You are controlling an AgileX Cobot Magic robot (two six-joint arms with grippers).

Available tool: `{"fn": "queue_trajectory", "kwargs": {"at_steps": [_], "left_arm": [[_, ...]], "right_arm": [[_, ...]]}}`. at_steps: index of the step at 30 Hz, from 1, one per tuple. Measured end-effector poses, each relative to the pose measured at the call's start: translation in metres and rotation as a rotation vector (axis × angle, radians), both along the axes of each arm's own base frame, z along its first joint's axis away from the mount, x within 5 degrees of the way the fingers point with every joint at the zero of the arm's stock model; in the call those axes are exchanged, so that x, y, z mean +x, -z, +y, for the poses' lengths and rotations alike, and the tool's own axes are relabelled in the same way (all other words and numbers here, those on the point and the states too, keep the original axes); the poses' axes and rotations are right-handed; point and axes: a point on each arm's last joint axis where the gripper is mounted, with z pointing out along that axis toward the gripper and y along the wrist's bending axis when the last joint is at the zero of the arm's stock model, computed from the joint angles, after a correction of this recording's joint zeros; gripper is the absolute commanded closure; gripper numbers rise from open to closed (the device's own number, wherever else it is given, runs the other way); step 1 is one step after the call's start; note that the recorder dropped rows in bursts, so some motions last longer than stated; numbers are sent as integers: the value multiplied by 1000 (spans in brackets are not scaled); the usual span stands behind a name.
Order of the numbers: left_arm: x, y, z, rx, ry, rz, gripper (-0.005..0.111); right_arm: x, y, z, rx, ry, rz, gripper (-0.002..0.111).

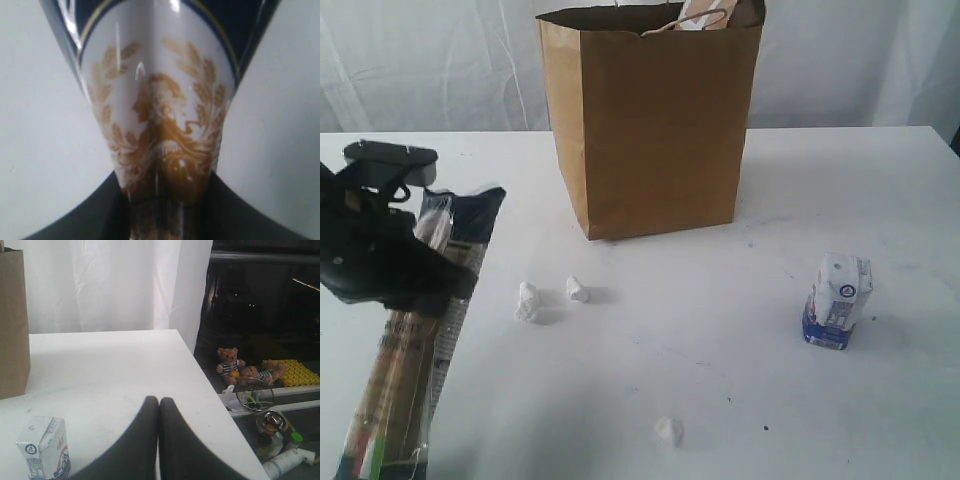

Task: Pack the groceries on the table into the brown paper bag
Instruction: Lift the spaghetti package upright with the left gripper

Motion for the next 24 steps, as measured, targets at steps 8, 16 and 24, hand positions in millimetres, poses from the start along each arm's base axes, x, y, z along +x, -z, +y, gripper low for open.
{"fn": "queue_trajectory", "kwargs": {"at_steps": [8, 16, 24], "left_arm": [[24, -29, 56, -160, 28, 31, 107], [28, -45, 91, -454, 56, -33, 107], [31, -50, 99, -479, 72, -97, 107]], "right_arm": [[0, 0, 0, 0, 0, 0, 108], [0, 0, 0, 0, 0, 0, 108], [0, 0, 0, 0, 0, 0, 108]]}}
